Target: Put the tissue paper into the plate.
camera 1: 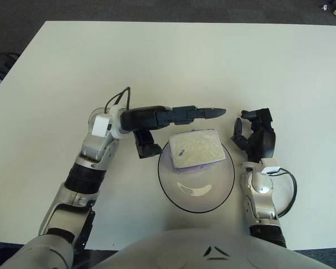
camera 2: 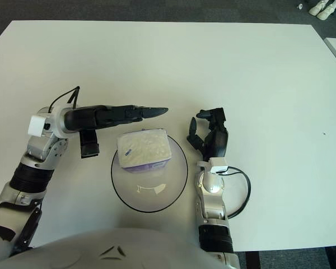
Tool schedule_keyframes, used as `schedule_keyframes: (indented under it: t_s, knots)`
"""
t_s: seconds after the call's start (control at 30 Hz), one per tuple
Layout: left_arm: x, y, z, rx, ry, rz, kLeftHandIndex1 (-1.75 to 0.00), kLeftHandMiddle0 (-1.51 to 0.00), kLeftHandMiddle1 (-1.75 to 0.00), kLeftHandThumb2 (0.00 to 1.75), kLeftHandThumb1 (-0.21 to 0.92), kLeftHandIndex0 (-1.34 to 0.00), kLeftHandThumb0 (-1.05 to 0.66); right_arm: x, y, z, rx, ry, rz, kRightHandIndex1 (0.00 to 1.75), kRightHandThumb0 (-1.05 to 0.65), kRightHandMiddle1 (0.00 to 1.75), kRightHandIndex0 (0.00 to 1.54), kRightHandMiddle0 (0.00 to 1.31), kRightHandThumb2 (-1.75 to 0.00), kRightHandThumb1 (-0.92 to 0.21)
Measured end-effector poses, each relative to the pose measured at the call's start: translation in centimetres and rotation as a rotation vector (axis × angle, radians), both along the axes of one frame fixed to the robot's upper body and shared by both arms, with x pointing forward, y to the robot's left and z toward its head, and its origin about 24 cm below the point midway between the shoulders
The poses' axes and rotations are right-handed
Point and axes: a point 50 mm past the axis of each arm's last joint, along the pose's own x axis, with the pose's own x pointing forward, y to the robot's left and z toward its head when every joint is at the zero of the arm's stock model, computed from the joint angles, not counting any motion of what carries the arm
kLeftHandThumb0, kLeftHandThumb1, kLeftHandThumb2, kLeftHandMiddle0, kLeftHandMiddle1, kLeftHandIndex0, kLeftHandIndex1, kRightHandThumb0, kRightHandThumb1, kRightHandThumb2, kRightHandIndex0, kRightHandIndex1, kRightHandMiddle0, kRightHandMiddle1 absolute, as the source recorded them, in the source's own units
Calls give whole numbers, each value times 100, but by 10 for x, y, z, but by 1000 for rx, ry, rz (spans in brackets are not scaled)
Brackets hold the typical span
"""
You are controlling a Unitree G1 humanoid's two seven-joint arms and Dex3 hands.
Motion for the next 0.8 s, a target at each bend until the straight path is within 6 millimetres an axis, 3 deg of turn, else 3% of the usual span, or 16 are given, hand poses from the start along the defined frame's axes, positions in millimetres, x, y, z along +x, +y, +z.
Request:
schedule_keyframes:
  t_s: [0.23,0.43,0.67,0.8]
  knots:
    - [3,1,7,69,-192,9,0,0,0,77,92,0,-91,0,0,0,8,24,-5,117,-39,175,60,37,-92,-64]
    - [5,2,13,2,-243,37,0,0,0,81,92,0,-90,-1,0,1,11,34,-9,116,-39,175,59,36,-92,-64]
    - [-7,-1,-17,-116,-66,92,0,0,0,87,92,0,-92,-5,-1,0,0,48,-14,116,-38,175,54,33,-85,-69]
    - [-3,-2,-20,-100,-27,100,0,0,0,89,92,0,-95,-6,-1,0,0,56,-15,115,-38,175,52,31,-81,-72]
